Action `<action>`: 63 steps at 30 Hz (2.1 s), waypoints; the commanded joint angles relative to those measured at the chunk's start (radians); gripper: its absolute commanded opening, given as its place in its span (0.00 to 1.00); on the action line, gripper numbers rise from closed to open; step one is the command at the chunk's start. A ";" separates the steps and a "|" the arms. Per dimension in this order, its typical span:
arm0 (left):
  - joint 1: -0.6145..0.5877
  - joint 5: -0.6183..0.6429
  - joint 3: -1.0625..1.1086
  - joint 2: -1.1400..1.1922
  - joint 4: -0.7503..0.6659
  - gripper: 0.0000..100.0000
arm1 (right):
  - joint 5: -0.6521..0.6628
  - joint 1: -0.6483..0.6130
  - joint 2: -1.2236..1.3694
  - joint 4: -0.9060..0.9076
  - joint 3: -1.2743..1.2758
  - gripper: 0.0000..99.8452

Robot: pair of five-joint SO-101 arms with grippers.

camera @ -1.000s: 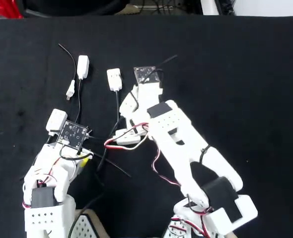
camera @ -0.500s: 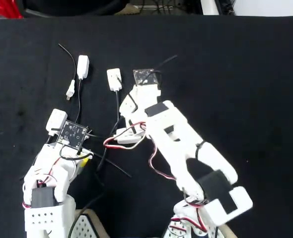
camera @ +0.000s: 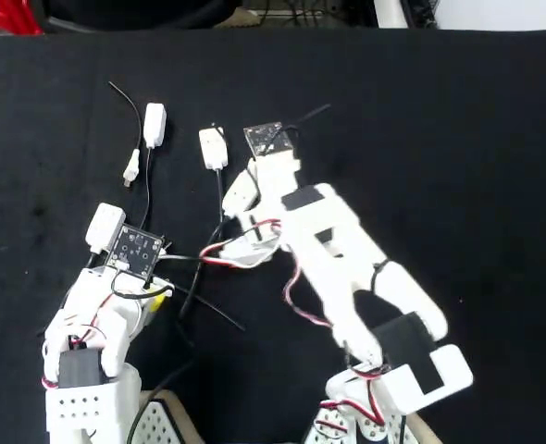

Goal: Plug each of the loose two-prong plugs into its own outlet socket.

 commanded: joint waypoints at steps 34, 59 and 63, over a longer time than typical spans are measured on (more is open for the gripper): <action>-0.010 0.035 0.015 -0.005 -0.064 0.29 | 0.384 0.109 -0.223 0.218 -0.185 0.41; 0.173 0.818 -1.084 1.425 -0.356 0.29 | 0.276 0.500 -0.306 0.462 -0.406 0.01; 0.196 0.856 -1.392 1.780 -0.354 0.29 | 0.229 0.559 -0.297 0.226 -0.242 0.01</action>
